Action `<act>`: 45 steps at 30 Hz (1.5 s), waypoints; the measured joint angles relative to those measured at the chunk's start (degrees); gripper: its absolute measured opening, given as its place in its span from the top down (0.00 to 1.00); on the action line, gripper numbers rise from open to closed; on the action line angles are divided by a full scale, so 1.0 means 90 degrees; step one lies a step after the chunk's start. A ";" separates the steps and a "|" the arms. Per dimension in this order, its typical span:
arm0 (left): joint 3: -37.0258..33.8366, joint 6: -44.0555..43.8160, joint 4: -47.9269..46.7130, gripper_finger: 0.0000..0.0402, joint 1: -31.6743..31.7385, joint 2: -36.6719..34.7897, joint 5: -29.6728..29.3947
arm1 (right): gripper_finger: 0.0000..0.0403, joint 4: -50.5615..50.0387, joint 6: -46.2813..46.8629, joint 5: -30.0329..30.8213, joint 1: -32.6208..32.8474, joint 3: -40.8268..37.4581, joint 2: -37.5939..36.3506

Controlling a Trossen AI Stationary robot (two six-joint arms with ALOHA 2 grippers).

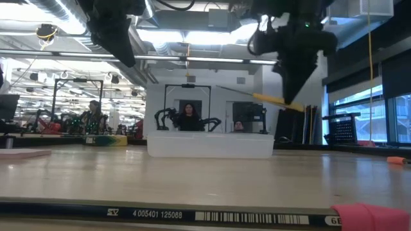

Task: Pack school essentials
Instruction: Put the yellow scissors into the black supply box

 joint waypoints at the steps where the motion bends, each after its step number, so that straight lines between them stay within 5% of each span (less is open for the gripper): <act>1: 0.0000 -0.0053 0.0000 0.80 0.0000 0.0000 0.0043 | 0.94 0.0080 -0.0206 0.0000 0.0045 0.0070 0.0084; 16: 0.0000 -0.0296 -0.0005 0.80 -0.0286 0.0000 0.0215 | 0.94 0.0815 -0.2526 -0.0071 0.0393 0.0655 0.1190; 45: -0.0002 -0.0476 -0.0002 0.80 -0.0384 0.0000 0.0211 | 0.92 0.1129 -0.2711 -0.0739 0.0006 0.0675 0.1782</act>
